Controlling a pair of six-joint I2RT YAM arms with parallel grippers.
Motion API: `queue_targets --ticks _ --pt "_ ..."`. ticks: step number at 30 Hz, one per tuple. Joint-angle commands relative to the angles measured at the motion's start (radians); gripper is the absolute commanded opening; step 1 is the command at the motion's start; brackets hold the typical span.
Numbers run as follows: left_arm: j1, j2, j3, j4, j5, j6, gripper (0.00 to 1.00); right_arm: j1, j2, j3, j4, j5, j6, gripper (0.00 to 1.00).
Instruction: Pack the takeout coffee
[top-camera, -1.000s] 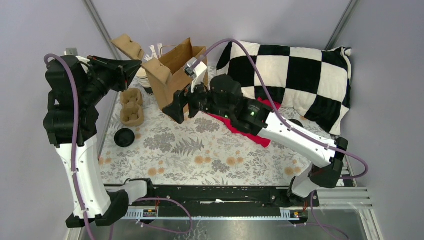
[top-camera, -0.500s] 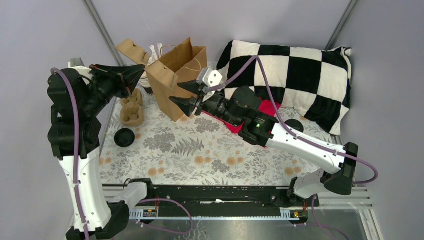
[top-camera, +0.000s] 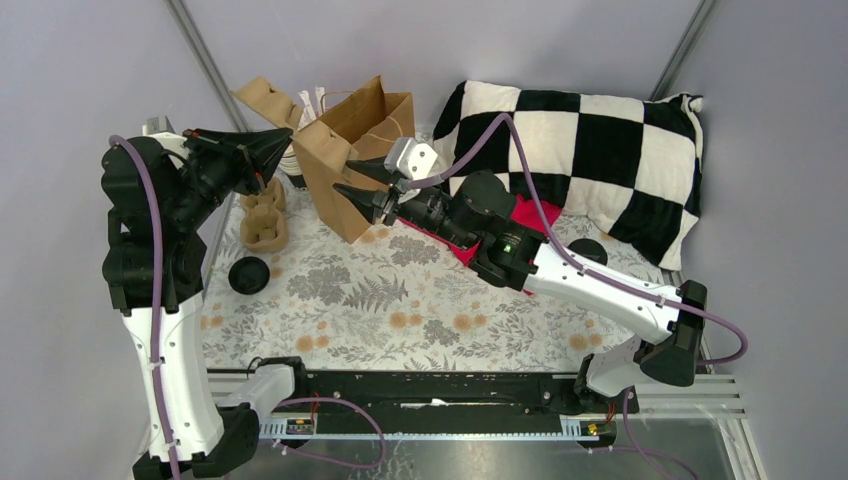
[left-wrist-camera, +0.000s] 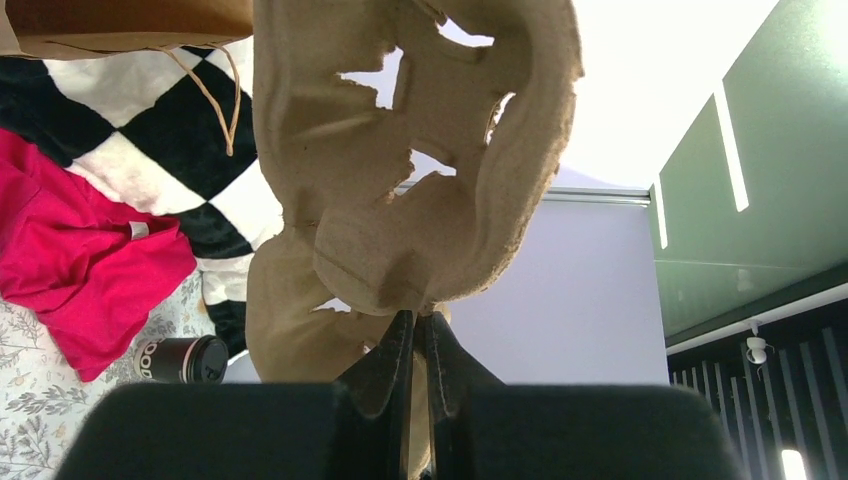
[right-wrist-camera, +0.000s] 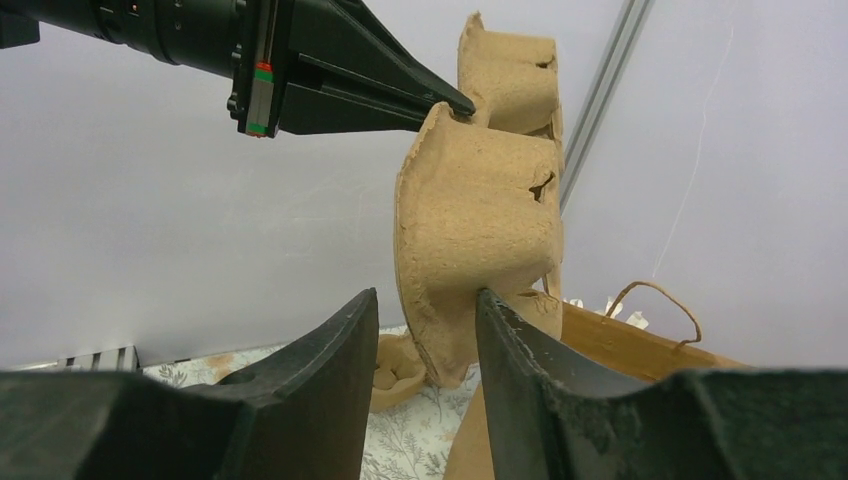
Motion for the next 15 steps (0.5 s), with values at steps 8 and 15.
queue_targets --ticks 8,15 --pt "0.002 -0.010 0.003 0.054 0.033 -0.098 0.00 0.006 0.000 -0.009 0.099 0.027 -0.027 0.46" --pt "0.002 -0.013 0.000 0.059 0.035 -0.106 0.00 0.007 -0.019 -0.051 0.119 0.060 -0.035 0.43"
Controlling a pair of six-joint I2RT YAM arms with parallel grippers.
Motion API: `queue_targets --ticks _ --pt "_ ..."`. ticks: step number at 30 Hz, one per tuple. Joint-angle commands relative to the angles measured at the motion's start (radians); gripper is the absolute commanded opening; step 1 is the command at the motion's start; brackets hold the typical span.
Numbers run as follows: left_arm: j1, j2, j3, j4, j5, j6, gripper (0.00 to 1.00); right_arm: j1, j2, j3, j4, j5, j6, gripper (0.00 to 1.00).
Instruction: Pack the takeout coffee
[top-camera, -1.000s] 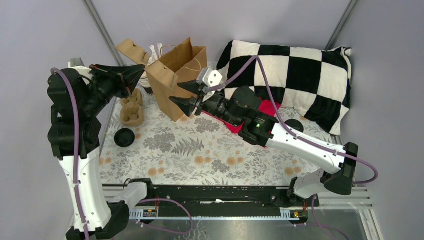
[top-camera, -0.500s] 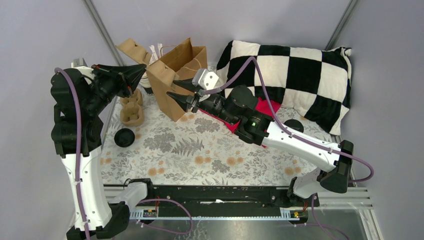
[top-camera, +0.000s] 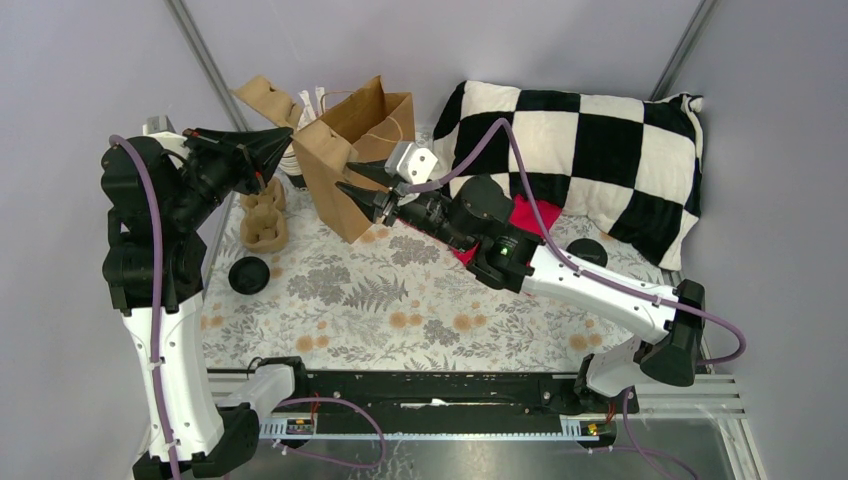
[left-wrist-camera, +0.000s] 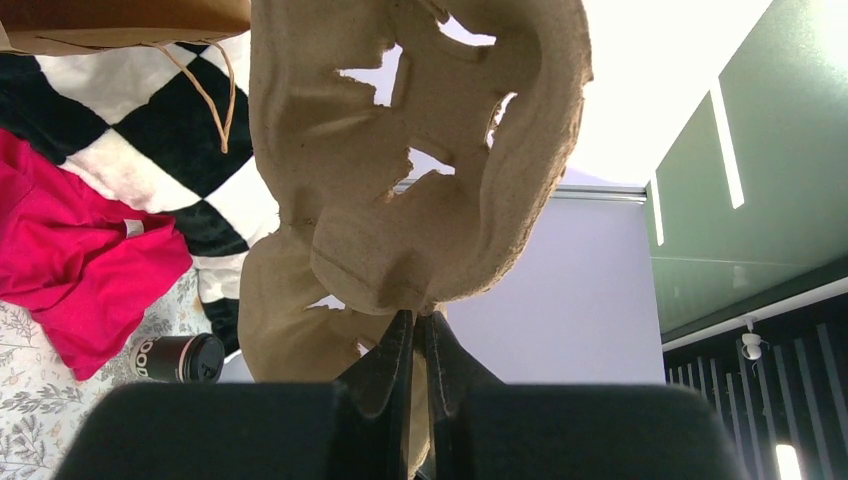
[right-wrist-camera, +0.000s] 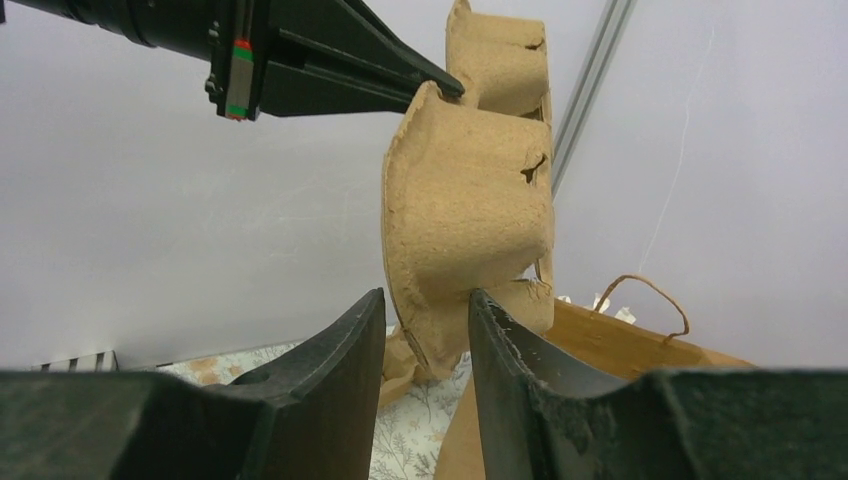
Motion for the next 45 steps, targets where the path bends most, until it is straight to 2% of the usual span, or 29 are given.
queue_targets --ticks 1,5,9,14,17,20,21,23,25,26,28,29,30,33,35,38,41,45 --pt "0.002 -0.013 0.000 0.050 0.030 -0.100 0.00 0.006 -0.021 -0.023 0.076 0.040 -0.014 0.43" --pt "0.002 -0.012 0.002 0.054 0.033 -0.102 0.00 0.006 -0.017 -0.026 0.089 0.045 -0.013 0.45" --pt "0.002 -0.017 -0.004 0.053 0.034 -0.104 0.00 0.006 -0.013 -0.018 0.102 0.046 0.002 0.36" --pt "0.002 -0.022 -0.015 0.054 0.035 -0.107 0.00 0.006 0.004 0.002 0.118 0.043 0.023 0.35" --pt "0.002 -0.022 -0.015 0.056 0.036 -0.109 0.00 0.006 0.018 0.024 0.105 0.036 0.028 0.28" --pt "0.002 -0.026 -0.020 0.054 0.038 -0.107 0.00 0.006 0.024 0.035 0.107 0.033 0.035 0.25" --pt "0.002 -0.028 -0.026 0.056 0.038 -0.107 0.00 0.006 0.027 0.043 0.100 0.031 0.040 0.22" --pt "0.002 -0.031 -0.036 0.058 0.039 -0.100 0.00 0.006 0.029 0.059 0.080 0.042 0.066 0.03" --pt "0.002 -0.029 -0.040 0.070 0.044 -0.063 0.00 0.006 0.012 0.061 0.050 0.087 0.114 0.00" --pt "0.002 -0.025 -0.036 0.075 0.049 -0.030 0.10 0.006 -0.005 0.061 0.015 0.104 0.133 0.00" --pt "0.002 -0.009 -0.004 0.035 0.049 0.090 0.40 0.005 -0.055 0.074 -0.100 0.169 0.172 0.00" --pt "0.002 0.009 0.030 -0.012 0.041 0.167 0.51 0.005 -0.088 0.081 -0.164 0.222 0.192 0.00" --pt "0.002 0.030 0.073 -0.072 0.014 0.259 0.61 0.005 -0.134 0.087 -0.250 0.289 0.218 0.00" --pt "0.002 0.107 0.214 -0.274 -0.123 0.517 0.81 0.003 -0.226 0.131 -0.493 0.493 0.210 0.00" --pt "0.002 0.128 0.240 -0.352 -0.226 0.648 0.85 0.004 -0.277 0.172 -0.649 0.672 0.181 0.00" --pt "0.002 0.156 0.136 -0.372 -0.290 0.722 0.87 0.004 -0.359 0.207 -0.847 0.828 0.144 0.00" --pt "-0.013 0.212 0.056 -0.357 -0.359 0.735 0.87 0.004 -0.457 0.212 -0.974 0.879 0.148 0.00" --pt "-0.120 0.334 0.122 -0.365 -0.559 0.747 0.92 0.004 -0.556 0.216 -1.136 0.901 0.250 0.00"
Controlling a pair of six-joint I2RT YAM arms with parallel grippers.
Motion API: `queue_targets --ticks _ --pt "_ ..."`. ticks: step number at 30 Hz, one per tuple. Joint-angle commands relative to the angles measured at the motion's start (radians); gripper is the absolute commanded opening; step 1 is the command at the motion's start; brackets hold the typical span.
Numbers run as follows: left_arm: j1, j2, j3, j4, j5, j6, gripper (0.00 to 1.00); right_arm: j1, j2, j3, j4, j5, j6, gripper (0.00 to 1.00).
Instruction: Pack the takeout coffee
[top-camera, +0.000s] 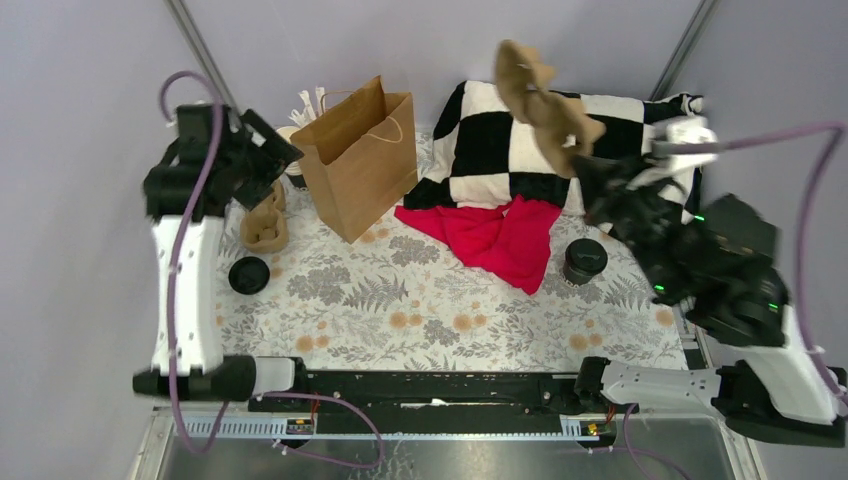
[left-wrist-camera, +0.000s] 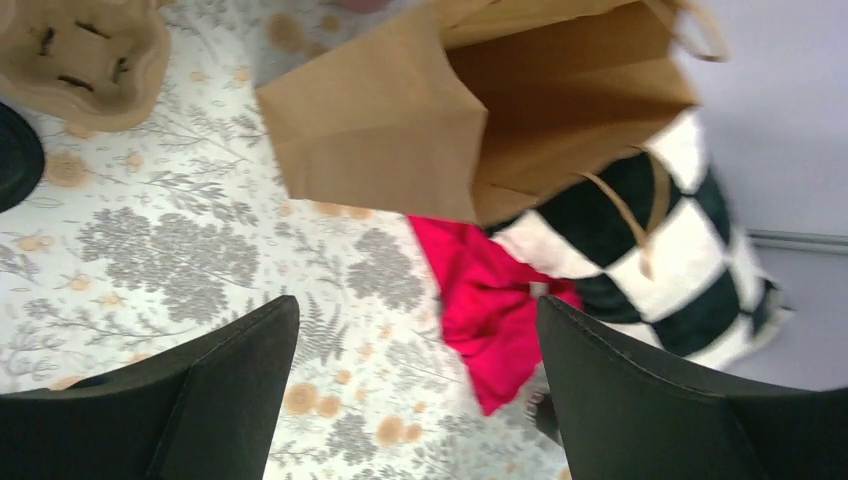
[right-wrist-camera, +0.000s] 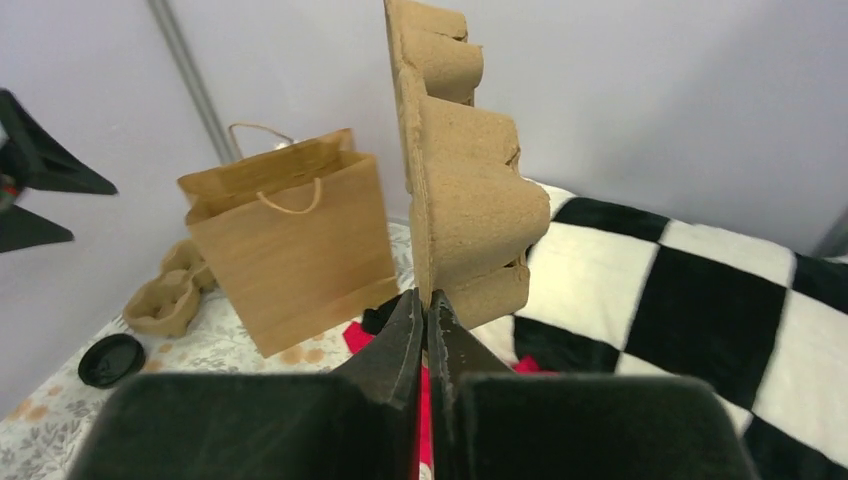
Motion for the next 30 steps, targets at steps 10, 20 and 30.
queue_targets --ticks 10,20,30 --pt "-0.285 0.426 0.279 -0.114 -0.653 -0.001 0.93 0.003 -0.163 -0.050 -0.333 0.023 0.311 0.00" --pt "-0.328 0.521 0.300 -0.089 -0.721 -0.010 0.71 0.003 -0.237 -0.111 -0.310 0.044 0.248 0.00" --pt "-0.337 0.558 0.293 -0.066 -0.780 0.043 0.54 0.003 -0.254 -0.096 -0.353 0.022 0.262 0.00"
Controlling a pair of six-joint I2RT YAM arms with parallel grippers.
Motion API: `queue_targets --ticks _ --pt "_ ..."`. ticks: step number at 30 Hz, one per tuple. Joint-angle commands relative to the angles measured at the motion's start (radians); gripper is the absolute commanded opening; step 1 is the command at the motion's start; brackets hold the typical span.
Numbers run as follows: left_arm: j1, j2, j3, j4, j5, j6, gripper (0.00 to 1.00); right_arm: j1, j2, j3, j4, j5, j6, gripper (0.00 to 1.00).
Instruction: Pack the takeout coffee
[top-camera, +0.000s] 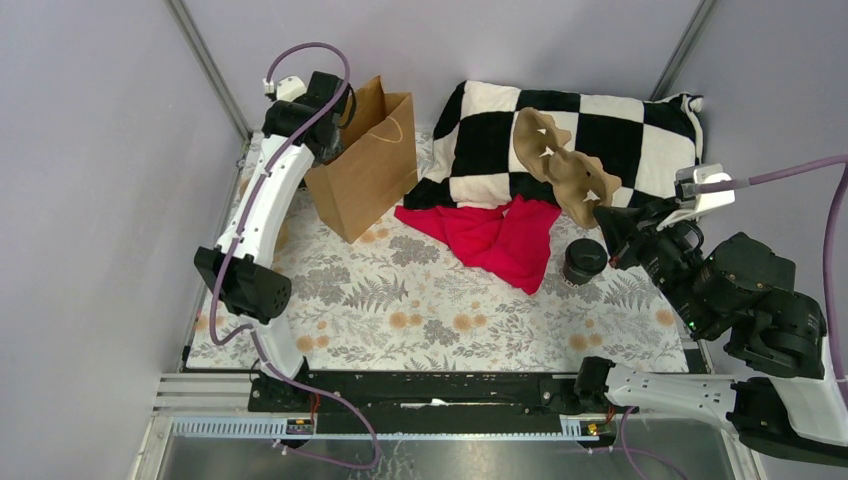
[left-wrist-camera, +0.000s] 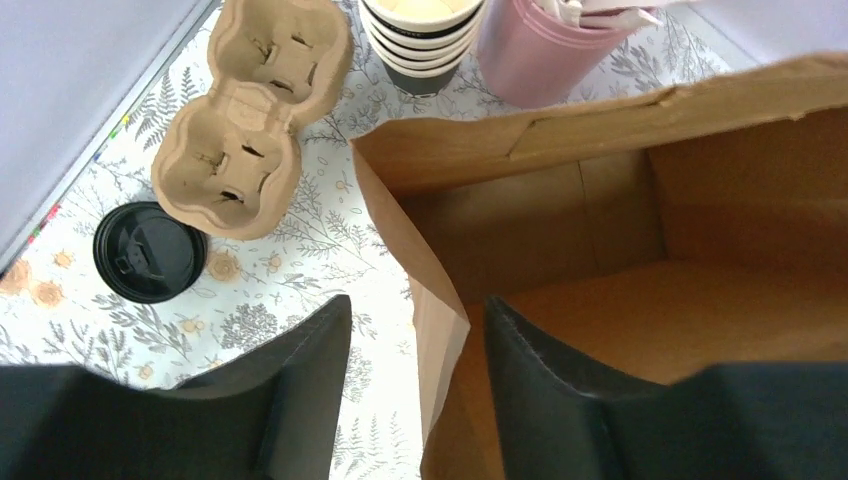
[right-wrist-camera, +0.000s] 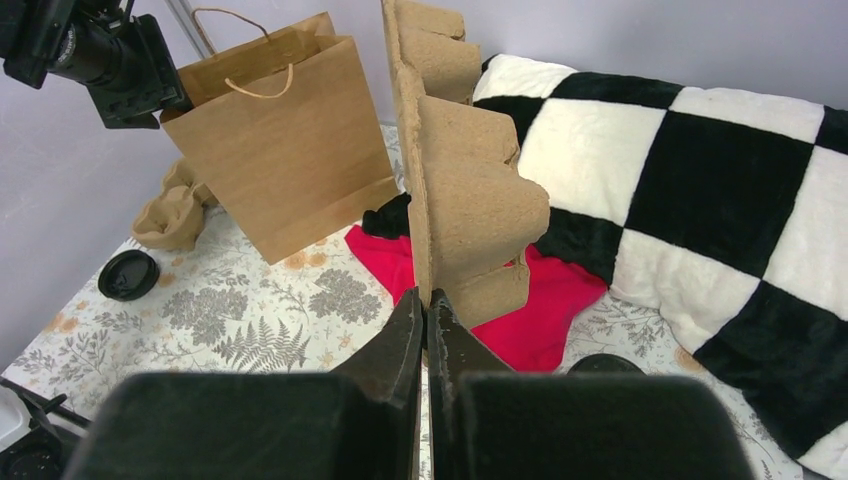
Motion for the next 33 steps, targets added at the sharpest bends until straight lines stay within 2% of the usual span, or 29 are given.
queue_targets --ticks 1,3,6,10,15,19,22,27,33 --pt "0.002 -0.012 0.021 0.022 -0.076 0.043 0.48 0.003 -0.011 0.017 -0.014 -0.003 0.009 0.00" --pt "0.002 -0.041 0.004 0.037 -0.081 0.077 0.36 0.003 -0.005 0.038 -0.035 -0.016 0.020 0.00" --pt "0.002 -0.114 -0.058 0.119 -0.016 0.197 0.16 0.004 0.030 0.090 -0.090 -0.042 0.050 0.00" --pt "0.002 -0.232 -0.143 0.198 0.065 0.311 0.00 0.003 0.113 0.196 -0.167 -0.170 0.085 0.00" --pt "0.002 -0.370 -0.215 0.228 0.212 0.408 0.00 0.003 0.288 0.405 -0.337 -0.337 0.217 0.00" --pt "0.002 -0.545 -0.404 0.328 0.419 0.412 0.00 0.003 0.405 0.533 -0.446 -0.428 0.360 0.00" --pt "0.001 -0.672 -0.579 0.413 0.520 0.417 0.00 0.003 0.480 0.595 -0.498 -0.512 0.483 0.00" --pt "0.000 -0.855 -0.742 0.494 0.664 0.437 0.00 0.003 0.511 0.598 -0.484 -0.612 0.610 0.00" --pt "0.000 -0.977 -0.796 0.469 0.721 0.442 0.00 0.002 0.439 0.506 -0.396 -0.642 0.680 0.00"
